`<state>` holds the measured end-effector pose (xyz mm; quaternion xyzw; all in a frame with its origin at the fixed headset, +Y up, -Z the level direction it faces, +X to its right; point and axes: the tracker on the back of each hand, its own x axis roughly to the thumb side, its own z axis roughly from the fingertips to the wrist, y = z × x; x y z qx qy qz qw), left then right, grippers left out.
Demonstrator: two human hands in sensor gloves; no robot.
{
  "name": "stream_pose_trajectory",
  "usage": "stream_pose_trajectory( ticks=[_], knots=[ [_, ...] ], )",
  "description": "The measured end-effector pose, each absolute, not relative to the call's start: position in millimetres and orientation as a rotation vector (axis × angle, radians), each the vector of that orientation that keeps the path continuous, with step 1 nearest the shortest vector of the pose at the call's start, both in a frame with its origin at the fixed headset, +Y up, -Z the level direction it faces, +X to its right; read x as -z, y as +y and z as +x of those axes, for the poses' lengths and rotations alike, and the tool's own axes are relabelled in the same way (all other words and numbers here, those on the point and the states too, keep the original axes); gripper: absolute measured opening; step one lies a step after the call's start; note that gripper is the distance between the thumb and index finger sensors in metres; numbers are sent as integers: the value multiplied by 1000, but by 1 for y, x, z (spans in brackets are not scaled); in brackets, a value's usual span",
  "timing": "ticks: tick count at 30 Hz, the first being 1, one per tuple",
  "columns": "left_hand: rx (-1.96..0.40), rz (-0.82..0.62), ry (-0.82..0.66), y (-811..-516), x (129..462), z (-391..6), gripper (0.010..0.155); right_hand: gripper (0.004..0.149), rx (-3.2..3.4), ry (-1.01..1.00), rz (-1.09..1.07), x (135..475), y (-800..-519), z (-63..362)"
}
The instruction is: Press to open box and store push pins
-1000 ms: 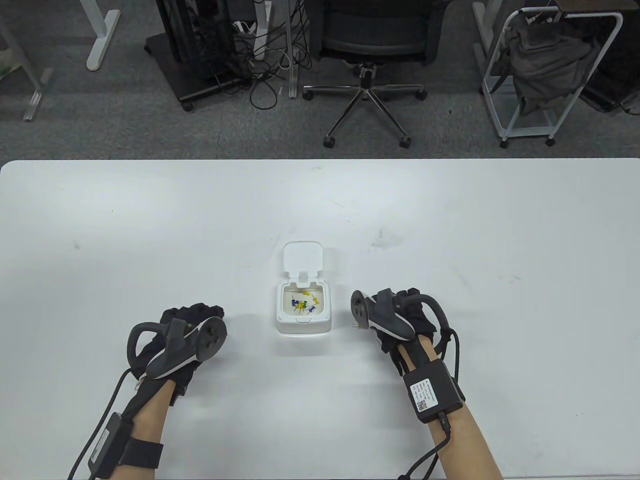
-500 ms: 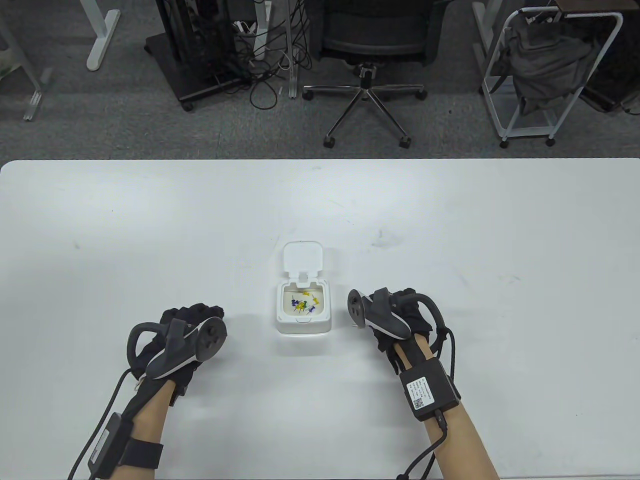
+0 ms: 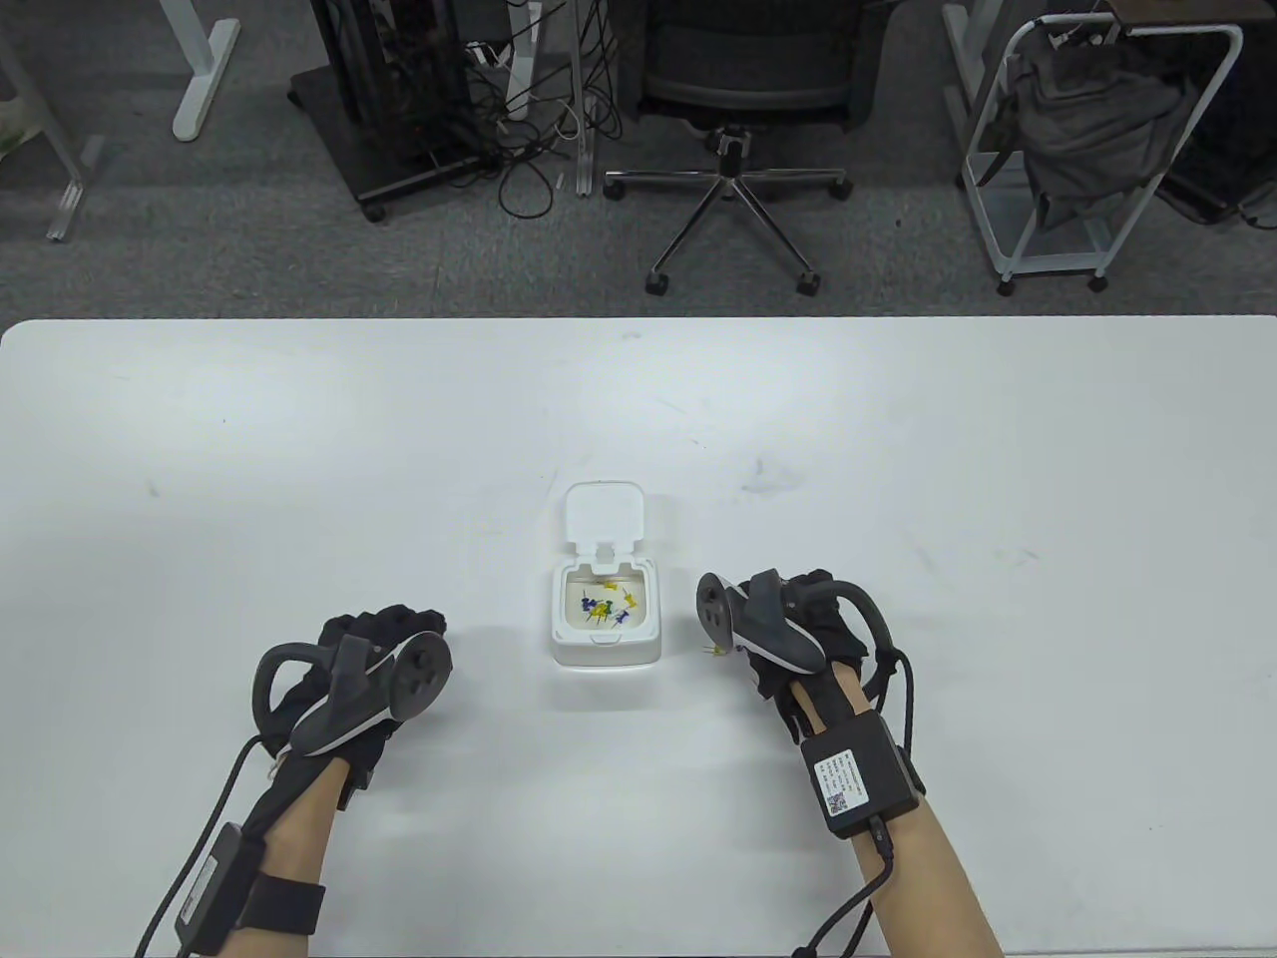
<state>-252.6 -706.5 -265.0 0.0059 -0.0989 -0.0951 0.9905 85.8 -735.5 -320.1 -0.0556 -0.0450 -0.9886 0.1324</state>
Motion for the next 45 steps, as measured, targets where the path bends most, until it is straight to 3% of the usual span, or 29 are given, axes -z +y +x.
stream_pose_trajectory(
  ticks=[20, 33, 45],
  knots=[
    [184, 14, -200, -707, 264, -253, 52, 45, 2849, 46, -346, 325, -686, 25],
    [178, 18, -205, -708, 263, -252, 52, 45, 2841, 43, -475, 324, -691, -26],
    [181, 19, -205, -708, 262, -252, 52, 50, 2873, 44, -457, 326, -689, -21]
  ],
)
